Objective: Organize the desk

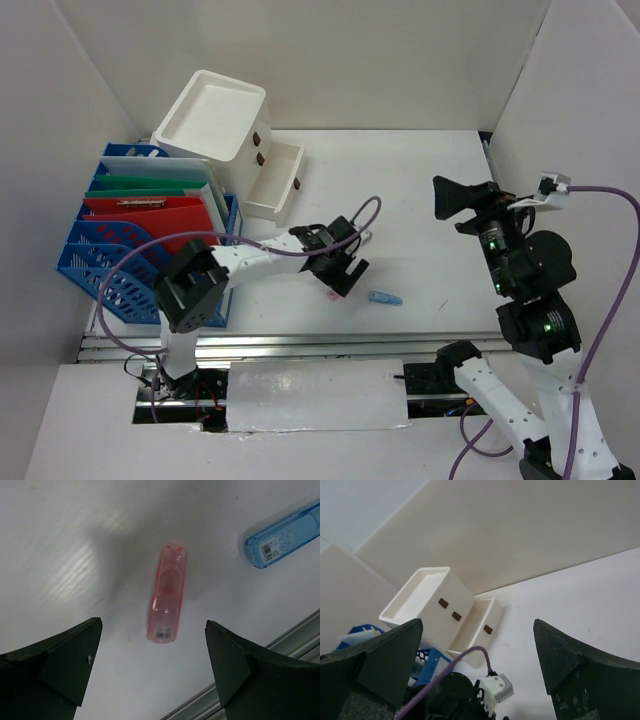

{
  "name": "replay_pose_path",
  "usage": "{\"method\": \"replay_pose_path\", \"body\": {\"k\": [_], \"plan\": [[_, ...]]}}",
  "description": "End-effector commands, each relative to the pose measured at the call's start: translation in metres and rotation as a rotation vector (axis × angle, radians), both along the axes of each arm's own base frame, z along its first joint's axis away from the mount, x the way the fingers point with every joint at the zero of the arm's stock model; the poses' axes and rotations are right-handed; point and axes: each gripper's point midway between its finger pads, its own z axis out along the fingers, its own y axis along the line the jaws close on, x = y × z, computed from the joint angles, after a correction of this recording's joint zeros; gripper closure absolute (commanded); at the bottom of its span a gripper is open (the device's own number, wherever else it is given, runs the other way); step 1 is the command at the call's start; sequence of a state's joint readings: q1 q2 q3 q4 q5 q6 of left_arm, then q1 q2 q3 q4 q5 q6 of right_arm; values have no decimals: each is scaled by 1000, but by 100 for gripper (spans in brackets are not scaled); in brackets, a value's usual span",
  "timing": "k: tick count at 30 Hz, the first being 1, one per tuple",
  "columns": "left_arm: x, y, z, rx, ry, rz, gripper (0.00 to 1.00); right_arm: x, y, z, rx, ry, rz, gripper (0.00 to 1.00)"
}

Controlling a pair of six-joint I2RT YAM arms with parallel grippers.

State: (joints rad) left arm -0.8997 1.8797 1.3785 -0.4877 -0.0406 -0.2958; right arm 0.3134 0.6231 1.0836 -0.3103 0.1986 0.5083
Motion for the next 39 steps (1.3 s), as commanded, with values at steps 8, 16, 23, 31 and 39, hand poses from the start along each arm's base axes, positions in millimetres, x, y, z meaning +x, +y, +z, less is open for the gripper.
{"method": "replay_pose_path", "body": {"k": [8, 16, 23, 31, 39], "plan": [[-1, -40, -44, -18, -3, -41, 17, -16, 13, -18, -136, 30, 109, 0], [-11, -18, -66, 51, 10, -9, 50, -22, 12, -14, -119, -1, 111, 0], [0, -10, -38, 59, -68, 37, 100, -27, 3, -11, -109, -19, 69, 0], [123, 47, 107, 1, -351, 265, 100, -19, 2, -13, -117, -5, 51, 0], [264, 172, 177, 170, -565, 499, 100, 0, 16, -29, -150, 54, 96, 0]]}}
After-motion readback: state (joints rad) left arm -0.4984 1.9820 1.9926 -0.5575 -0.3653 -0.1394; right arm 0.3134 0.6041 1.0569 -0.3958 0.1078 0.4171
